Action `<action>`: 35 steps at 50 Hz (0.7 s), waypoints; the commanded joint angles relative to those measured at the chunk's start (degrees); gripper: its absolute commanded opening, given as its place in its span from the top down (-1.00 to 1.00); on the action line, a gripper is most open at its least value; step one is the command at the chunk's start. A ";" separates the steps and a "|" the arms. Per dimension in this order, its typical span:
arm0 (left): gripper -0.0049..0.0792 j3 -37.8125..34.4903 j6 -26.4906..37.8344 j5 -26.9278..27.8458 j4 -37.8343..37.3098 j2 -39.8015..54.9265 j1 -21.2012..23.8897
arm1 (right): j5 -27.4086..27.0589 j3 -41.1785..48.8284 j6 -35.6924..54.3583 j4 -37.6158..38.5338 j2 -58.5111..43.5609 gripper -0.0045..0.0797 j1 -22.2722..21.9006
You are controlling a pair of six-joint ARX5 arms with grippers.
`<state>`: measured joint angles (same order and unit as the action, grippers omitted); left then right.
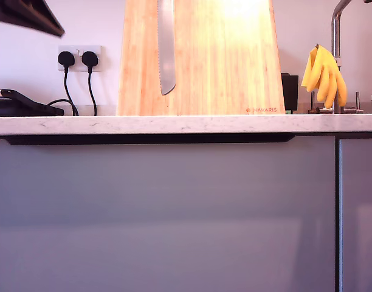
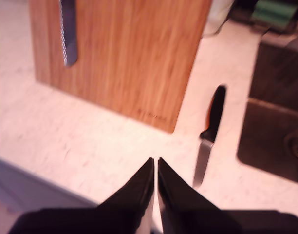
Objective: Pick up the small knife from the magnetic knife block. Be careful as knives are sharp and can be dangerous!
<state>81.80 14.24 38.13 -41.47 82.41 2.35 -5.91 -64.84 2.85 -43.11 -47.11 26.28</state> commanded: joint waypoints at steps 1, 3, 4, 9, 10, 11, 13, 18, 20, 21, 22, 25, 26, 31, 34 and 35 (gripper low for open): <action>0.93 -3.69 -1.11 -1.92 2.32 -1.99 1.11 | -0.98 2.38 -0.26 1.62 0.37 0.92 -0.85; 0.93 -5.53 -2.32 -3.61 4.35 -3.04 1.57 | -1.29 3.41 -0.28 2.97 0.70 0.92 -1.49; 0.93 -6.29 -2.91 -4.31 5.22 -3.58 1.70 | -1.33 3.91 -0.28 3.56 0.81 0.92 -1.75; 0.93 -10.78 -5.38 -7.65 9.64 -6.45 2.40 | -2.12 6.99 -0.52 6.88 1.38 0.92 -3.54; 0.93 -11.65 -5.49 -8.17 10.34 -6.95 2.49 | -2.14 7.61 -0.52 7.32 1.49 0.92 -3.96; 0.93 -12.57 -5.53 -8.81 11.06 -7.58 2.58 | -2.14 8.22 -0.50 7.82 1.62 0.92 -4.37; 0.93 -14.34 -6.14 -9.94 12.57 -8.81 2.71 | -2.14 9.62 -0.48 8.94 1.68 0.92 -5.22; 0.93 -18.69 -6.97 -12.33 15.37 -11.80 2.69 | -2.10 12.87 -0.37 11.34 2.27 0.92 -7.85; 0.93 -20.41 -7.41 -13.31 16.44 -12.85 2.69 | -1.86 14.05 -0.17 12.68 2.64 0.92 -8.92; 0.93 -21.16 -7.41 -13.90 16.85 -13.33 2.69 | -1.70 14.51 -0.15 13.29 2.89 0.92 -9.44; 0.93 -21.97 -8.11 -14.38 17.20 -13.90 2.69 | -1.53 15.10 0.04 13.97 3.10 0.92 -9.97; 0.93 -24.52 -8.37 -15.89 18.43 -15.69 2.67 | -0.79 16.85 0.39 16.33 4.02 0.92 -11.74; 0.93 -25.29 -8.37 -16.46 18.78 -16.28 2.67 | -0.48 17.38 0.37 17.07 4.35 0.92 -12.22; 0.93 -29.31 -9.68 -18.45 21.11 -19.28 2.64 | 0.07 19.85 0.22 19.67 5.92 0.92 -15.21; 0.93 -31.63 -11.02 -19.43 23.08 -21.05 2.64 | 0.52 21.24 0.20 20.13 7.13 0.92 -17.22; 0.93 -32.48 -11.39 -19.74 23.96 -21.62 2.64 | 0.90 21.68 0.22 20.20 7.54 0.92 -17.90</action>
<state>51.42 3.77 19.00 -19.51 62.30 5.10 -5.50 -45.10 3.05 -23.68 -40.53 9.74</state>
